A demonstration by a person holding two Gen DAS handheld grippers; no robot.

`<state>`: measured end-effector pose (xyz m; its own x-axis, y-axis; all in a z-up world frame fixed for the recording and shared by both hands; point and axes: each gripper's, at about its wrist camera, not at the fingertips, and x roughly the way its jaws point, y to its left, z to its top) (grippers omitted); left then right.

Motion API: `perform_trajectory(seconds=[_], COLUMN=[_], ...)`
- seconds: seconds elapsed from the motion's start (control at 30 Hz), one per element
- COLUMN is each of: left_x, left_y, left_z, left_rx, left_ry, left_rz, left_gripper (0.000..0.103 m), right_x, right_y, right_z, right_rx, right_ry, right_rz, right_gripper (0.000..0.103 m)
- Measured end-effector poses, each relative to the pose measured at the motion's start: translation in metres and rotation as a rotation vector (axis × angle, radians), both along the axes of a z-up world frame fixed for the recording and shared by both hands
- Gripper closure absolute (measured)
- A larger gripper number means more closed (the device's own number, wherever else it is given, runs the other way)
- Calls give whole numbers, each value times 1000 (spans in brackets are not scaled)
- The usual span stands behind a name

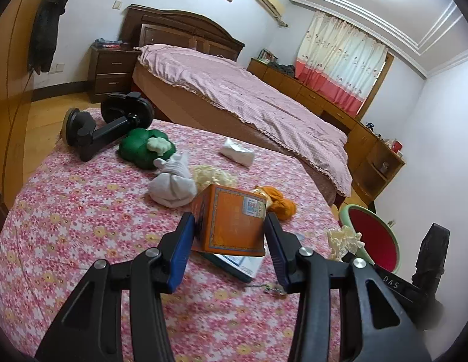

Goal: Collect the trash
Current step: 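Grasp the crumpled plastic bag with the right gripper while the left holds the box, then drop the orange box and plastic bag into the red bucket with both grippers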

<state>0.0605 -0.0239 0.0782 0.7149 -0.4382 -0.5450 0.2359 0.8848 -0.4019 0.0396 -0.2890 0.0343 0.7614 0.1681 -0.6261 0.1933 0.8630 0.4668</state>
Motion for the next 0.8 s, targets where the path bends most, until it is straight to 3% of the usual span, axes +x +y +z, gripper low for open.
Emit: perform_trajectory(seconds=[0.43, 0.8], left_x=[-17, -9], left_y=[-37, -117], left_z=[11, 21], left_rx=[18, 67], left_ry=[-5, -4], left_rz=[-89, -270], left_gripper=[55, 55], right_x=[-60, -90], right_y=[-49, -106], right_z=[24, 33], right_rx=[42, 47], right_ry=[-80, -101], right_rz=[-101, -228], right_gripper=[83, 83])
